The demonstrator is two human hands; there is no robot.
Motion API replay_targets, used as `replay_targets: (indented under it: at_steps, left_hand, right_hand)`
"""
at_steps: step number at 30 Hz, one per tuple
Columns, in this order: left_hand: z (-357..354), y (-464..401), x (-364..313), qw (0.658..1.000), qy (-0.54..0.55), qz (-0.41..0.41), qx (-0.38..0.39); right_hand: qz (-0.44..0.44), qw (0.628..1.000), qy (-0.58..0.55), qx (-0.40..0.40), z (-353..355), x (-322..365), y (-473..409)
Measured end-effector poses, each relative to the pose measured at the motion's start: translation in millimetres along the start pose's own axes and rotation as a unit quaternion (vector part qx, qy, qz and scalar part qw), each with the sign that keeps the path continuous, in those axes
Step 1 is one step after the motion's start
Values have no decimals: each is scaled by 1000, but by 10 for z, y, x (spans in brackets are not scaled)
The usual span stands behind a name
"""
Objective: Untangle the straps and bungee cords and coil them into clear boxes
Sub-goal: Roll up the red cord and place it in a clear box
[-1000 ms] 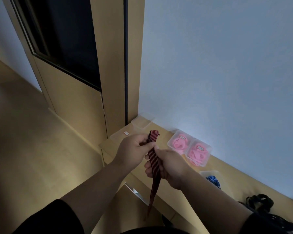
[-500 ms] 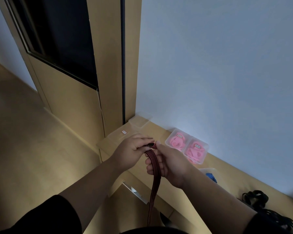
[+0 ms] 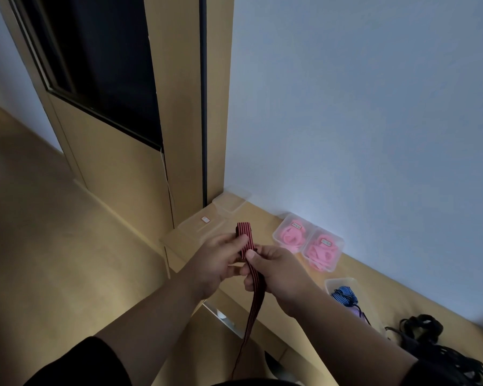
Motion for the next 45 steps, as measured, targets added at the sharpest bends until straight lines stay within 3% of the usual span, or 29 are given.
replay_targets:
  at_steps: [7, 12, 17, 21, 25, 28, 31, 38, 41, 45]
  left_hand:
    - [-40, -20, 7, 989, -101, -97, -56]
    - [10, 6, 13, 949, -253, -163, -93]
    - [77, 19, -10, 908, -354, -223, -9]
    - [204, -40, 6, 859, -461, -219, 53]
    - [299, -35, 54, 903, -395, -163, 36]
    - [336, -16, 94, 962, -260, -87, -5]
    - [295, 3, 160, 992, -122, -26, 23]
    - [263, -36, 97, 996, -84, 36, -18]
    - [274, -64, 92, 994, -91, 28, -45]
    - [247, -52, 84, 988, -128, -11, -81]
  right_hand:
    - [-96, 995, -37, 1, -67, -103, -5]
    - [-141, 989, -44, 29, -74, -74, -23]
    - [-163, 985, -42, 28, -5, -40, -41]
    - [-166, 985, -48, 10, 22, -15, -42]
    - [-167, 984, -66, 3, 43, 4, -44]
    - [-164, 982, -94, 11, 53, 0, -49]
    - [-129, 987, -92, 14, 42, -19, -57]
    - [-83, 994, 60, -26, 91, -5, -42]
    - [-87, 988, 112, -57, 123, -18, -55]
    - [-118, 986, 99, -63, 151, -48, -81]
Point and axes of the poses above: each hand's wrist, its own y-axis away from the middle knuckle, its own z-axis out of the back of the hand, x = y × z, the point moved 1 cm from there along -y, towards the middle knuckle, and after that the axes turned 3 degrees about -x, right-handed, at the moved point
